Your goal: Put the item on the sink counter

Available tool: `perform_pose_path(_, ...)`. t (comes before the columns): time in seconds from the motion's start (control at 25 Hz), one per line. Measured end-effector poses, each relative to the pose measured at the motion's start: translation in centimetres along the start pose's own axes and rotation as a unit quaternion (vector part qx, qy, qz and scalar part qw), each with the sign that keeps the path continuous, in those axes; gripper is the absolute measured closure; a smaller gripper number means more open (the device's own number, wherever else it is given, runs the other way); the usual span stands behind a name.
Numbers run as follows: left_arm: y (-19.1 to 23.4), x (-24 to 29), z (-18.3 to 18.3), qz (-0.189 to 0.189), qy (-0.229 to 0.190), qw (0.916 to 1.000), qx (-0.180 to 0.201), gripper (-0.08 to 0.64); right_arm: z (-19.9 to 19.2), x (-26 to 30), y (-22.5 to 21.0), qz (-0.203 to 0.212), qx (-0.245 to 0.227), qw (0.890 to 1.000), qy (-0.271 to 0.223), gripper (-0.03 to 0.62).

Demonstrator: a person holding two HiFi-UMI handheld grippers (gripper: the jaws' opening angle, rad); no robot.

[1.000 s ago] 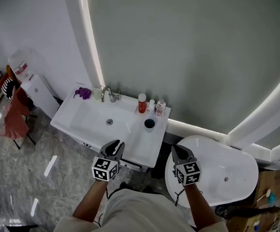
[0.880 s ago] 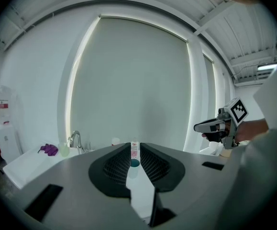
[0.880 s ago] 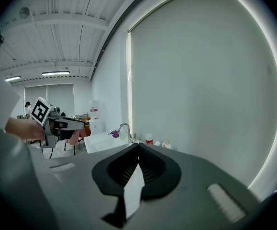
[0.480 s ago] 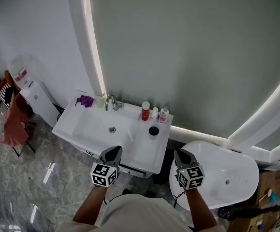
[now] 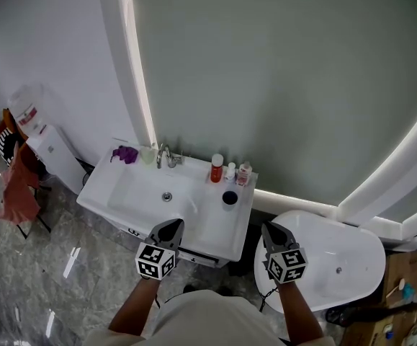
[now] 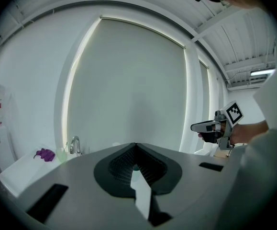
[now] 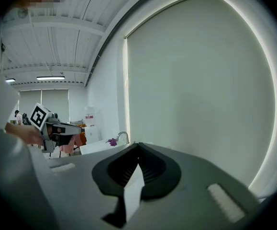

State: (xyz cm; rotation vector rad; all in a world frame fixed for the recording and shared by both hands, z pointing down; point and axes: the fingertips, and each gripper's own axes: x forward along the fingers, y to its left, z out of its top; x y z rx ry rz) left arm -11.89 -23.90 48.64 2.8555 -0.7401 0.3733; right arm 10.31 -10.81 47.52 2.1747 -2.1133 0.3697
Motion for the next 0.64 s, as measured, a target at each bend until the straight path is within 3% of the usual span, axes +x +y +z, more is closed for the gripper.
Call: perform_pose_path(0.64, 0.38, 0.57, -0.44, -0.008, 0.011, 0.9999, 0.005, 0.552, -0.21, 0.45, 0.3, 0.003, 0.008, 1.0, 0.0, 0.581)
